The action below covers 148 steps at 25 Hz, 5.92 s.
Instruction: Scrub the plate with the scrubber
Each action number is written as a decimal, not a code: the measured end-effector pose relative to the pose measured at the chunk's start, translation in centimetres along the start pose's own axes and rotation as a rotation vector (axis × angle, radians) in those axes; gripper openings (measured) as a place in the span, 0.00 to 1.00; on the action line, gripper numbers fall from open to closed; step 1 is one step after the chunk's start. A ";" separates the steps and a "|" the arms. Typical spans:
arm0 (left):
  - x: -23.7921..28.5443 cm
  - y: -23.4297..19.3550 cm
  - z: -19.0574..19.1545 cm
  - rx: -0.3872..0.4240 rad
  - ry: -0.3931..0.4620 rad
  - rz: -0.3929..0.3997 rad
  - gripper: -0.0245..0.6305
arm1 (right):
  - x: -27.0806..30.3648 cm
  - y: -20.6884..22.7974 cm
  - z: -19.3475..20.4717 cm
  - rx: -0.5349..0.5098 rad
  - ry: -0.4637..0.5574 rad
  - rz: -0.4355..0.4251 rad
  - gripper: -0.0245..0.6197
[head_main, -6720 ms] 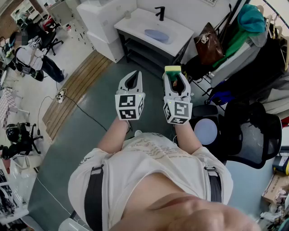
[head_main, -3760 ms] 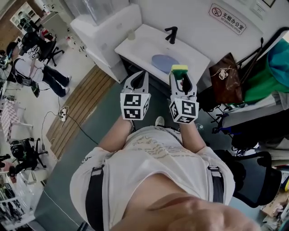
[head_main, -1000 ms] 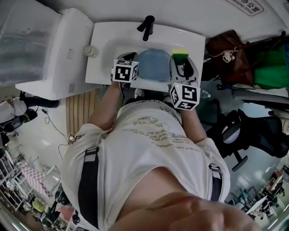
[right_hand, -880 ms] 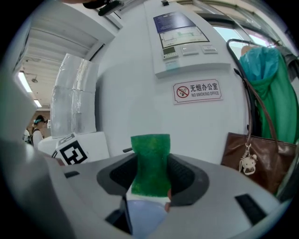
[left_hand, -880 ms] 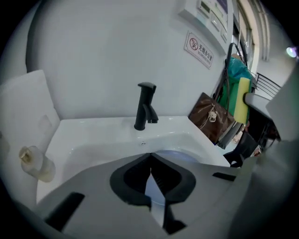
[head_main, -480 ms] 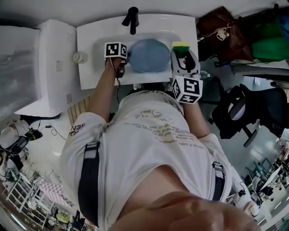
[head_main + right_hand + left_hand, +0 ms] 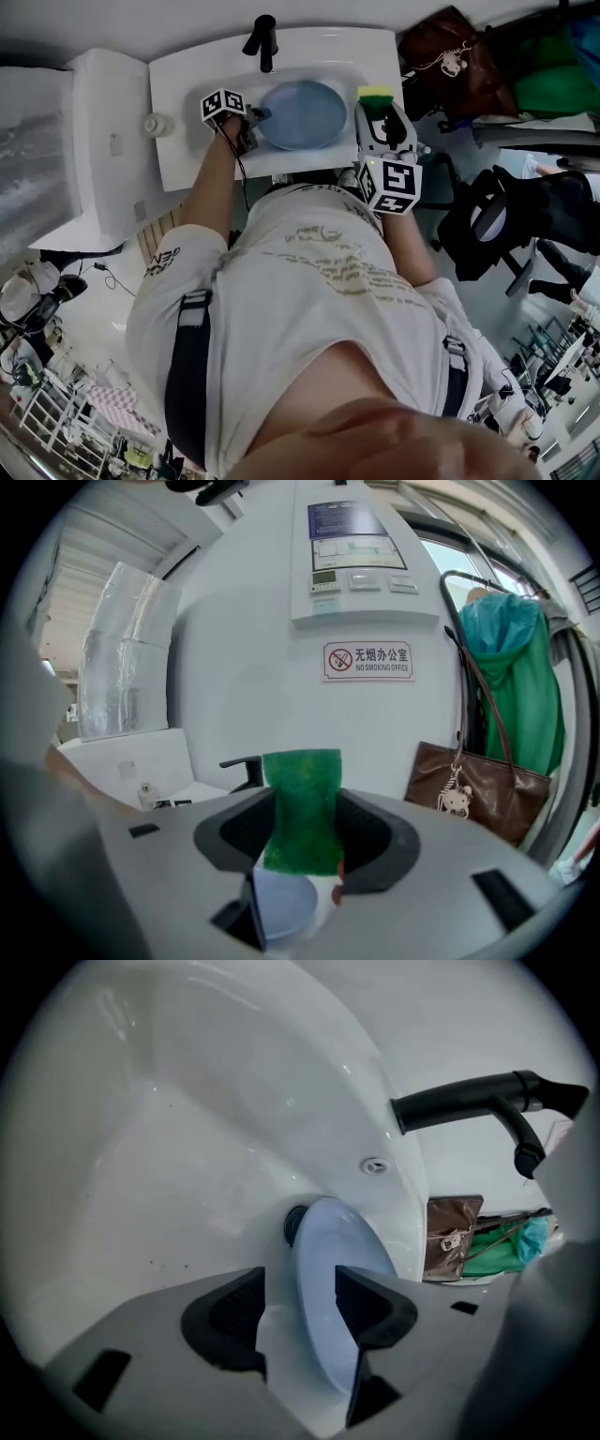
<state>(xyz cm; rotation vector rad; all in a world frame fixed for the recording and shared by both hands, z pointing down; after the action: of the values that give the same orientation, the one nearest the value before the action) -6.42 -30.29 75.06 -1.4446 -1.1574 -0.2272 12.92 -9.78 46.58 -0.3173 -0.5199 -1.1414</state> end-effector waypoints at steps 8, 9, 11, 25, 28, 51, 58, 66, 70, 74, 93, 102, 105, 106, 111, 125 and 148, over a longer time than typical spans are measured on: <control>1.7 0.5 0.9 -0.100 -0.115 0.178 0.36 | -0.5 0.7 0.1 0.007 0.002 0.016 0.36; 1.8 0.5 1.0 -0.096 -0.134 0.166 0.30 | -0.5 0.8 0.0 0.008 0.004 0.018 0.36; 1.8 0.3 1.3 -0.089 -0.154 0.127 0.12 | -0.6 1.0 0.0 0.012 0.006 0.020 0.36; 0.3 1.9 1.5 -0.094 -0.064 0.209 0.12 | -0.7 1.4 0.2 0.025 0.010 -0.002 0.36; -0.3 2.8 1.9 -0.075 -0.036 0.239 0.12 | -0.8 1.5 0.2 0.024 0.014 -0.006 0.36; -3.4 9.7 7.7 0.100 0.166 0.301 0.12 | 8.5 -1.8 5.5 -0.310 -0.595 -0.246 0.36; -4.3 8.7 8.0 0.106 0.195 0.289 0.12 | 13.2 -3.4 7.4 -0.331 -0.858 -0.267 0.32; -5.2 8.5 8.2 0.186 0.191 0.243 0.12 | 17.0 -5.8 6.7 -0.404 -0.945 -0.256 0.33; -4.9 8.6 8.4 0.213 0.176 0.230 0.12 | 18.1 -8.2 5.5 -0.460 -0.915 -0.286 0.33; -4.9 8.8 8.5 0.218 0.179 0.216 0.12 | 17.6 -10.6 5.3 -0.517 -0.894 -0.320 0.33; -5.8 7.5 9.1 0.173 0.213 0.271 0.13 | 17.4 -5.5 7.0 -0.496 -0.929 -0.252 0.33; -6.3 6.5 9.2 0.131 0.270 0.293 0.14 | 15.8 -4.3 9.4 -0.491 -0.996 -0.259 0.33; -6.4 6.3 9.1 0.107 0.293 0.302 0.14 | 14.8 -4.3 10.0 -0.457 -1.029 -0.282 0.33; -6.5 6.2 9.0 0.102 0.302 0.301 0.14 | 14.5 -4.4 10.2 -0.459 -1.035 -0.294 0.33; -7.1 5.9 8.6 0.087 0.355 0.289 0.14 | 13.2 -5.6 11.3 -0.502 -1.059 -0.357 0.33; -7.2 6.1 7.5 -0.008 0.418 0.279 0.15 | 8.8 -12.1 13.3 -0.665 -1.089 -0.616 0.33; -4.8 8.7 10.6 0.149 0.314 0.219 0.15 | 13.6 -12.2 10.0 -0.472 -1.016 -0.595 0.34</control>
<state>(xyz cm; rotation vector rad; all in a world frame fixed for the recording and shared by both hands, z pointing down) -7.35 -21.98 63.14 -1.3363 -0.7402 -0.2019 3.77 -20.20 62.10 -1.2452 -1.2909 -1.6427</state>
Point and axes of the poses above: the fingertips, and each gripper's own axes: x forward along the fingers, y to its right, z out of its underside, the point moved 5 cm from there along -x, backward along the fingers, and after that the axes turned 15 degrees about -y, right-handed, at the moved point
